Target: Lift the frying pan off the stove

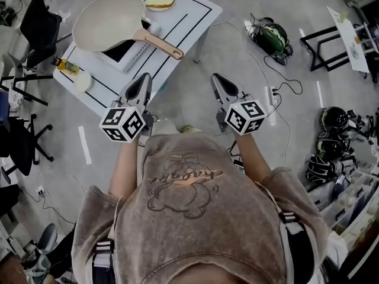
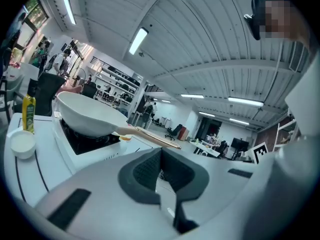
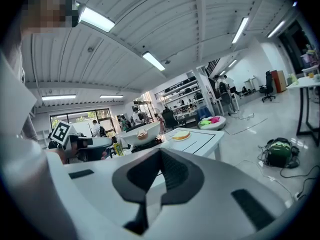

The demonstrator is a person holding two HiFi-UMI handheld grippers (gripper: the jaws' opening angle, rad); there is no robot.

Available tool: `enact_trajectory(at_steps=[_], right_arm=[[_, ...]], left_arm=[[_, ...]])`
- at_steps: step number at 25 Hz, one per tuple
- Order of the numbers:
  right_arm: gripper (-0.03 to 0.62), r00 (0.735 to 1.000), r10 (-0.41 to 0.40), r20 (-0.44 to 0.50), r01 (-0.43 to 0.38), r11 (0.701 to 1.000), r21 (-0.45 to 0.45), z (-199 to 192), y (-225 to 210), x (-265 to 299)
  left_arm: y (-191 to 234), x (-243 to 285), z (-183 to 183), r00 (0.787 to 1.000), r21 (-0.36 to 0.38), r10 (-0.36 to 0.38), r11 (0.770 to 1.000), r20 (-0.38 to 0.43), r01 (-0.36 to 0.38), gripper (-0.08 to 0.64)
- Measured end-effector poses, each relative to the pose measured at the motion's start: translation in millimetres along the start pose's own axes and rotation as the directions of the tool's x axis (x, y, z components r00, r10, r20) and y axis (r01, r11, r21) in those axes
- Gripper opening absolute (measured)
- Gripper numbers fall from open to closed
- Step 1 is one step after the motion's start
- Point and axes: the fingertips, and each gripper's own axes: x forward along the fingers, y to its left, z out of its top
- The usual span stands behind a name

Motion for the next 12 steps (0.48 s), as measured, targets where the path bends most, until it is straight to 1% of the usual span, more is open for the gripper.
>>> enact_trajectory(at_steps=[6,12], right_arm=[[-0.002,1.0,-0.011,0.013,0.011,1.0,0.023,4,1,12],[-0.002,0.999,-0.028,0.028,0.027,0.999,0.041,14,6,25]], left_arm=[[2,11,6,0.999,-0.017,-0.034,0.999,-0.013,0.033,0.005],[8,22,22,0.997,-0.026,-0.072,0.997,-0.022,0.071,0.005]])
